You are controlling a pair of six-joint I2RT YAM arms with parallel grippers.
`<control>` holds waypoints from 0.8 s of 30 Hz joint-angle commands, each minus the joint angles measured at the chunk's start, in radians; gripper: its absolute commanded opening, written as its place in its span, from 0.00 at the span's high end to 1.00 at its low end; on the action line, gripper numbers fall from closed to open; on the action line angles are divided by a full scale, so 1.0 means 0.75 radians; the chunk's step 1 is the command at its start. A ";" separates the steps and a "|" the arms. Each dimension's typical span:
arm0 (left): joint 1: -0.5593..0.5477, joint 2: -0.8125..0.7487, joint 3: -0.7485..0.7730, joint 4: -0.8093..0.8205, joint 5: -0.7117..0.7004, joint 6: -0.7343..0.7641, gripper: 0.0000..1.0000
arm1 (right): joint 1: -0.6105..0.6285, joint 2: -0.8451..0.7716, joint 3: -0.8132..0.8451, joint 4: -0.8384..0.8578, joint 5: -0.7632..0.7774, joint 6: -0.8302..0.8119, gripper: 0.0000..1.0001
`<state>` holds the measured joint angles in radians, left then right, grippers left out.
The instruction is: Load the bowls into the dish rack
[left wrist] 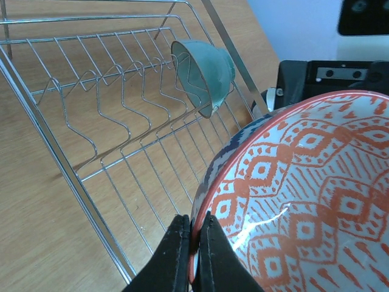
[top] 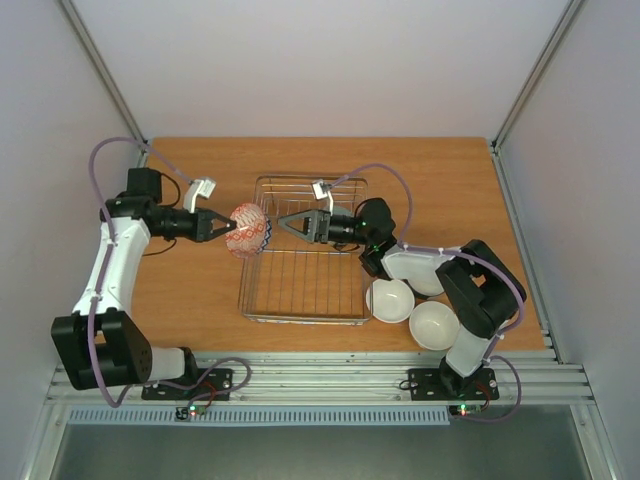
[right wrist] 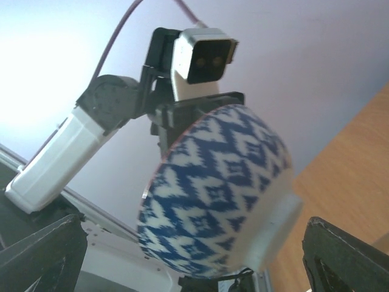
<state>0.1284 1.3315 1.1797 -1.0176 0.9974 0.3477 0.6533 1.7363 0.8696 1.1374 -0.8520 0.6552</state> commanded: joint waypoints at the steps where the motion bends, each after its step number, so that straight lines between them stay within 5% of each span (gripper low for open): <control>1: -0.008 0.016 0.003 0.066 0.040 -0.026 1.00 | 0.041 -0.008 0.062 0.088 -0.023 0.036 0.04; 24: -0.008 -0.035 -0.008 0.036 0.065 -0.002 1.00 | 0.127 -0.010 0.111 -0.403 0.062 -0.295 0.04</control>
<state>0.1265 1.3380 1.1702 -1.0126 0.9852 0.3470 0.7387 1.7340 0.9161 0.9031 -0.8185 0.5045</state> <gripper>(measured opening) 0.029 0.965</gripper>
